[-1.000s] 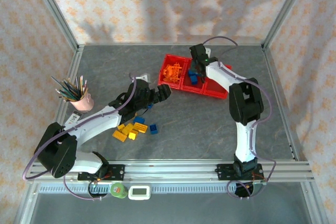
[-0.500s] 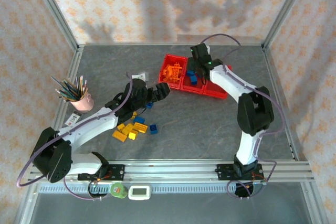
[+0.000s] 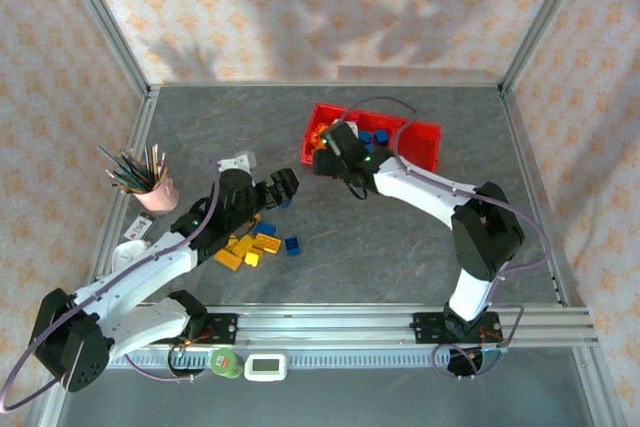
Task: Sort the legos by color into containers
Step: Pick up the lego from the center of the table.
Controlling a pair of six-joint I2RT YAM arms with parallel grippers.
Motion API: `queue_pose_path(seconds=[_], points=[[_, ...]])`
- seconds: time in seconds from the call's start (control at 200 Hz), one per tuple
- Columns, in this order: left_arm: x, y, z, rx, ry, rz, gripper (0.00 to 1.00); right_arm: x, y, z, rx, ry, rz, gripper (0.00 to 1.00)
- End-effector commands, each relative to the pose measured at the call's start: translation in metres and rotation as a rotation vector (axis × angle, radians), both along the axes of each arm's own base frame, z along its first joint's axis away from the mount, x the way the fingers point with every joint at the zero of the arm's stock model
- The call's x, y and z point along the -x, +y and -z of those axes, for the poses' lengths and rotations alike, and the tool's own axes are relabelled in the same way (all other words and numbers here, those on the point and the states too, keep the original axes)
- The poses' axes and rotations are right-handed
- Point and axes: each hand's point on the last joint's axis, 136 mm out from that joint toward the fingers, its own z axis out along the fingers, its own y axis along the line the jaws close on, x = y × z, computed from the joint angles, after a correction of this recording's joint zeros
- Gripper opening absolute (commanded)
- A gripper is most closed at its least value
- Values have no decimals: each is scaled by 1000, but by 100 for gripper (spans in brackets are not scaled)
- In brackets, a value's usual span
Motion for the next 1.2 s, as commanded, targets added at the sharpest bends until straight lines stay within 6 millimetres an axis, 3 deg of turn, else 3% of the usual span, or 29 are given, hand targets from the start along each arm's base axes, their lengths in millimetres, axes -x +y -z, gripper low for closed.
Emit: queue_pose_path(seconds=[0.0,0.345,0.551,0.916,1.191], points=[[7,22,12,-25,25,-73,99,7,22,13,-60,30,26,73],[19,54,18,-32,36,-156,99,20,92,57,-51,123,-51,79],[22,64,18,-36,36,-193,99,24,114,83,4,157,-61,78],[23,69,19,-43,42,-203,99,18,116,111,129,152,-42,68],[22,68,20,-34,41,-199,99,28,99,108,201,140,-22,57]])
